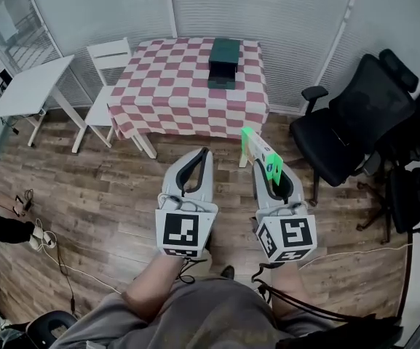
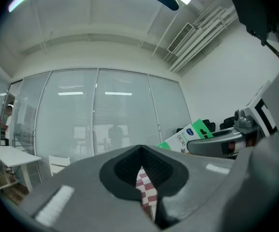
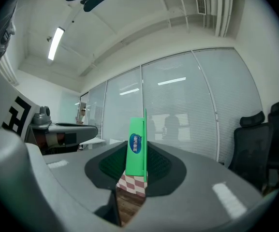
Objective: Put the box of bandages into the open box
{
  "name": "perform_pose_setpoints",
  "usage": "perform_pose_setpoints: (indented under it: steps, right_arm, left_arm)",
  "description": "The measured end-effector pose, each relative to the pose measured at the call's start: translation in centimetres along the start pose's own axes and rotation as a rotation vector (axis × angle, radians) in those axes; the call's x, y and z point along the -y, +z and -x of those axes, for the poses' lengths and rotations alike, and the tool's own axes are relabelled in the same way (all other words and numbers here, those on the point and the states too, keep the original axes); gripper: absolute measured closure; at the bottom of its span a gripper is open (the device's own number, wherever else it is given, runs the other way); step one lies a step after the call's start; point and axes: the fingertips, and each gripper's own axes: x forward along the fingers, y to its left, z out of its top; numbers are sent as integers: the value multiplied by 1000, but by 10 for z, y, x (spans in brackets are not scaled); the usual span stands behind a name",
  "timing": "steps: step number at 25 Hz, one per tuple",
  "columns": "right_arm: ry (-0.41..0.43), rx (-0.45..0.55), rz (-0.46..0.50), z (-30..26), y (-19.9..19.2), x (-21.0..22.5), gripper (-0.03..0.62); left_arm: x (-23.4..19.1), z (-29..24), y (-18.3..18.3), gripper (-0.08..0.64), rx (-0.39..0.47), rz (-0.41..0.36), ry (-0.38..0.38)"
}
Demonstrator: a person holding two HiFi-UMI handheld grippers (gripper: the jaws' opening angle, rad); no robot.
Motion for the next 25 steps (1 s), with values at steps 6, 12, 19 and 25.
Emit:
perform_pose_setpoints:
  steps: [6,12,19,25]
  right_arm:
    - [-23,13,7,-74,4,9,477]
    - [-42,39,31,-134,22,13,477]
    - [-63,53,63,-182,32,16,477]
    - [-84,27,61,-212,25,32,477]
  left_arm:
    - [-45,-57,-6,560,12,-1,-30]
    - [-88,-106,1,560,51,-7,-51]
    - [-121,-144,-3,560,69,0,-81]
    - [-132,-176,-18,560,44,12,-99]
